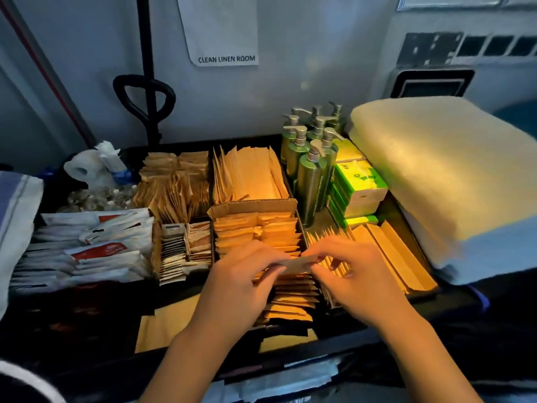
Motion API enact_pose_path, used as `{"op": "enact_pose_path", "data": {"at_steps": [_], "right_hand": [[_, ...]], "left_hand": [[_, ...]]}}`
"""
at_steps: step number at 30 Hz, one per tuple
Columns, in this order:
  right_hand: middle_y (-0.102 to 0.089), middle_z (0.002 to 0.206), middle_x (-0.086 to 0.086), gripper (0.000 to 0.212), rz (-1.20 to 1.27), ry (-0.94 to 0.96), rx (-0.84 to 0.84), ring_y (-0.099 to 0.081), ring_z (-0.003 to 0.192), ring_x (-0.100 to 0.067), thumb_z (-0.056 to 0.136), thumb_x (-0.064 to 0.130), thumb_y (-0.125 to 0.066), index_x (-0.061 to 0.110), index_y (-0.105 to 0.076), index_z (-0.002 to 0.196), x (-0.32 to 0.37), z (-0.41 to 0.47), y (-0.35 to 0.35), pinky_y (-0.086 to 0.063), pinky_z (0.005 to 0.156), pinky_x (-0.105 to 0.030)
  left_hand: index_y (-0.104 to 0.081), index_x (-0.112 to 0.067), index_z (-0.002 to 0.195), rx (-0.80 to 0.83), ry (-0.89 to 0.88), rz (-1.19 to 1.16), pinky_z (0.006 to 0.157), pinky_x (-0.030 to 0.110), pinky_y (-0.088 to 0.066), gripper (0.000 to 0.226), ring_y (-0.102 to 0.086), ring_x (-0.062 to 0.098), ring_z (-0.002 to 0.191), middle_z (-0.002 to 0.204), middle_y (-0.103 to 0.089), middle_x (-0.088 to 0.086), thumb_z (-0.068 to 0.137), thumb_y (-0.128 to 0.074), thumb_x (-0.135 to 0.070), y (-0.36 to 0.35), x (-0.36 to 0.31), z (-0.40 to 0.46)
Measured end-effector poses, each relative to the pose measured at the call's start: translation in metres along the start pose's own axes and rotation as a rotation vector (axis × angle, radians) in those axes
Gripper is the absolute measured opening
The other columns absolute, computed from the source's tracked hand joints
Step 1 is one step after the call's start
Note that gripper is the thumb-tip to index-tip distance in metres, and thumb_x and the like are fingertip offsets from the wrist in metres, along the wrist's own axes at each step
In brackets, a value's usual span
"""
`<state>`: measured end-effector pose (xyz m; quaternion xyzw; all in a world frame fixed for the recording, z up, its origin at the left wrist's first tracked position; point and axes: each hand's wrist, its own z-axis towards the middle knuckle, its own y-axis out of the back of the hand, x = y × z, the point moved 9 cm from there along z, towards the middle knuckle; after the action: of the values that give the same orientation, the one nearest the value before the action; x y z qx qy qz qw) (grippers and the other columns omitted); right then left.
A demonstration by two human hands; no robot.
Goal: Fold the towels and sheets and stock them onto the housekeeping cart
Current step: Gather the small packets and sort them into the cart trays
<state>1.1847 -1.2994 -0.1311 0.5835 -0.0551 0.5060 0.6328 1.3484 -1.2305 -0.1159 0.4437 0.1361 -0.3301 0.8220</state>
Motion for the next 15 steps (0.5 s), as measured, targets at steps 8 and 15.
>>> {"op": "enact_pose_path", "data": {"at_steps": [8, 15], "right_hand": [[-0.068, 0.104, 0.023, 0.019, -0.134, -0.041, 0.112, -0.06, 0.099, 0.004, 0.088, 0.028, -0.077, 0.037, -0.074, 0.104, -0.027, 0.001, -0.028, -0.052, 0.082, -0.018], [-0.059, 0.103, 0.026, 0.015, -0.171, 0.019, 0.116, -0.055, 0.098, 0.006, 0.088, 0.035, -0.074, 0.038, -0.075, 0.103, -0.022, 0.005, -0.032, -0.044, 0.081, -0.007]], "left_hand": [[-0.077, -0.026, 0.102, 0.114, 0.059, 0.087, 0.081, 0.035, -0.056, 0.021, -0.063, 0.007, 0.099, 0.103, -0.067, -0.016, 0.088, -0.079, -0.011, -0.029, 0.017, -0.006], [-0.078, -0.033, 0.105, 0.152, 0.184, 0.173, 0.082, 0.033, -0.057, 0.019, -0.057, 0.002, 0.099, 0.101, -0.065, -0.019, 0.089, -0.078, -0.022, -0.042, 0.036, -0.008]]}}
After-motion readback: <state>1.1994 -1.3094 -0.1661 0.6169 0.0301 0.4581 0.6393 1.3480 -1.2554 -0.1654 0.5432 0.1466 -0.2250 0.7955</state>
